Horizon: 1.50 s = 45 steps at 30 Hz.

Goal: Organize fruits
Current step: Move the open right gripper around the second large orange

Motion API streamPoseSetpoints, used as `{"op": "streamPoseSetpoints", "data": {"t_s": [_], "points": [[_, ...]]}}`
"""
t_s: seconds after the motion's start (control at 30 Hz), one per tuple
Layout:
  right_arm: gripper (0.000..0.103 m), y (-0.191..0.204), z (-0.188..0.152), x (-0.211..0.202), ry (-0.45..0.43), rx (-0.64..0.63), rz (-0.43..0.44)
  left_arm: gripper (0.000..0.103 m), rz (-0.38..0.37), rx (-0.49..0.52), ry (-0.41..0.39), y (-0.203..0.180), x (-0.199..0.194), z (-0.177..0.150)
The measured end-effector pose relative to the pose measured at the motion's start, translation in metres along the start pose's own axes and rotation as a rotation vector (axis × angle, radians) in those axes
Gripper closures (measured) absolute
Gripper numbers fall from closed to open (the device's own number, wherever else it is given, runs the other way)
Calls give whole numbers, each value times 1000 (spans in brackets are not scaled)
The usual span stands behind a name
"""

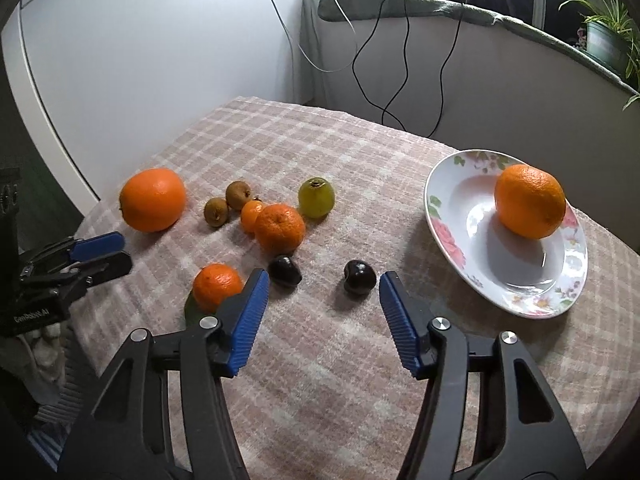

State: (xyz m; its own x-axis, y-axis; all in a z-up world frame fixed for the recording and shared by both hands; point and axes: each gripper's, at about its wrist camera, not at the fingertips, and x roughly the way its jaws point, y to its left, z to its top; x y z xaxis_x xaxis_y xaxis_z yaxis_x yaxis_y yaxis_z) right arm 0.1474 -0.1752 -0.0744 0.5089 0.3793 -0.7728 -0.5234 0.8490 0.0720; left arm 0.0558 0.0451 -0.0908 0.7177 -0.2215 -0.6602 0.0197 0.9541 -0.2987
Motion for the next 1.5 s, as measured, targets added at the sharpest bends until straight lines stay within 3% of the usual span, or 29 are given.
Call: {"op": "streamPoseSetpoints", "data": {"t_s": [0.37,0.63,0.97,1.1,1.23,1.37,1.5], "points": [[50,-5,1,22,37,-16,-44,56,-85,51,37,-30,13,-3],[55,-11,0,26,46,0,-35,56,-94,70,28,-40,13,0],[55,9,22,14,5,-25,56,56,35,3,-36,0,0,6],[55,30,38,16,9,-50,130,56,63,-15,-39,19,-3,8],[54,52,49,23,22,-67,175,50,73,-37,-36,32,-3,8],[23,70,59,30,34,-59,229,37,59,-34,-34,37,-3,9],[22,90,71,41,57,-69,283,31,43,-26,-31,39,2,10]]}}
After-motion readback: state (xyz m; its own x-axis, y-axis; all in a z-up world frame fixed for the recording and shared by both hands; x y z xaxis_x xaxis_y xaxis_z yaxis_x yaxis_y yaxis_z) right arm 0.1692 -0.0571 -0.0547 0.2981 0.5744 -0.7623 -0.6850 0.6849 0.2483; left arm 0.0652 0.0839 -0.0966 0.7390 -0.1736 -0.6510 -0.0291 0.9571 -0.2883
